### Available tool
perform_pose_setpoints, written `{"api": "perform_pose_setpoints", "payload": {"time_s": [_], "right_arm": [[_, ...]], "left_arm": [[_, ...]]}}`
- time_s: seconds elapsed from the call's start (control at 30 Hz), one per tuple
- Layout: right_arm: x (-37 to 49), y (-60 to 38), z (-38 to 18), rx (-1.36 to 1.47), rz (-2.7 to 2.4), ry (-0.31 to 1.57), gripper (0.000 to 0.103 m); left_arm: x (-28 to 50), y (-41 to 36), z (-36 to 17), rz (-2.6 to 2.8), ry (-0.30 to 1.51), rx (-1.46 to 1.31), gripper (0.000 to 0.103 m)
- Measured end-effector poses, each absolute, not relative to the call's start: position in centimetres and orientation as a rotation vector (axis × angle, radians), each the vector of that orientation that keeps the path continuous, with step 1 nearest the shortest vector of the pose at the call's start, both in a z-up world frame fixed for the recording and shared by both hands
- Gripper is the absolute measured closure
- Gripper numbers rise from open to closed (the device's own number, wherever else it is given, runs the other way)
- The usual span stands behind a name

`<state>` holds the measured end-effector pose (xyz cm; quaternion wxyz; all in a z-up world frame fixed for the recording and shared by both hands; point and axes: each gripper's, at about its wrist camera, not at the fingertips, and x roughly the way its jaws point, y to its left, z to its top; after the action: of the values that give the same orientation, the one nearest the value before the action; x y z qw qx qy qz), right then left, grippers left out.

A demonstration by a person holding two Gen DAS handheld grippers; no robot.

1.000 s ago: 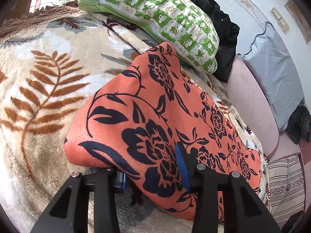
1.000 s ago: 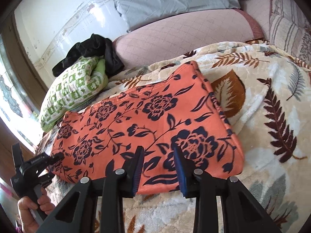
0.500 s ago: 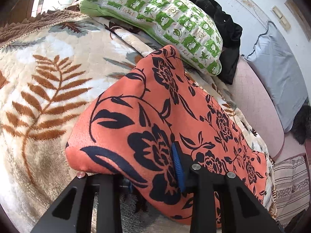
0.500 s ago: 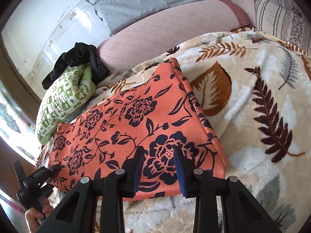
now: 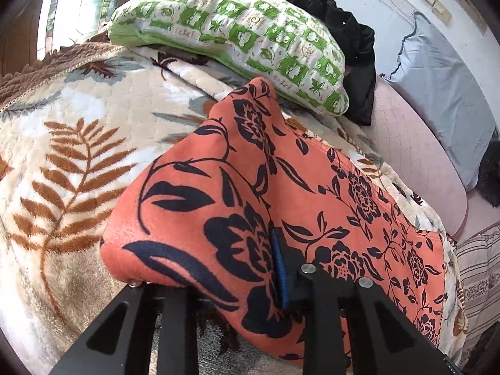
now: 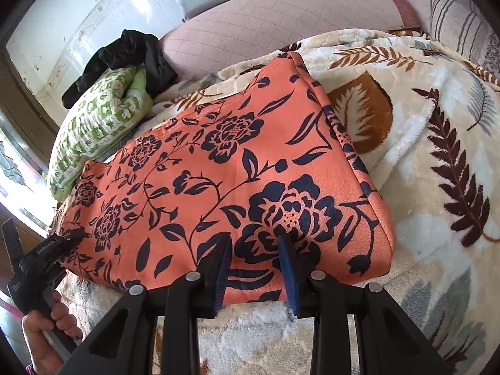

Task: Fold small clothes
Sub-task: 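Fold the lifted half over toward the right gripper with the left gripper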

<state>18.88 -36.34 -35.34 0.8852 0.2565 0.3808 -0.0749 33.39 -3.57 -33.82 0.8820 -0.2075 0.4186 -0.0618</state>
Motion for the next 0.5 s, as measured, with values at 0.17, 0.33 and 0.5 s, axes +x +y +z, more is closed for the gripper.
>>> {"api": "perform_pose_setpoints", "payload": {"time_s": [0.17, 0.33, 0.5], "right_arm": [[18.6, -36.4, -35.4, 0.524, -0.143, 0.787, 0.069], [17.1, -37.8, -34.7, 0.597, -0.117, 0.740, 0.069], [14.7, -40.6, -32.8, 0.612, -0.168, 0.632, 0.069]], "left_arm": [[33.4, -3.1, -33.9, -0.153, 0.854, -0.469, 0.079], [32.3, -4.5, -32.0, -0.168, 0.774, -0.349, 0.086], [30.3, -7.6, -28.7, -0.214, 0.642, -0.132, 0.087]]}}
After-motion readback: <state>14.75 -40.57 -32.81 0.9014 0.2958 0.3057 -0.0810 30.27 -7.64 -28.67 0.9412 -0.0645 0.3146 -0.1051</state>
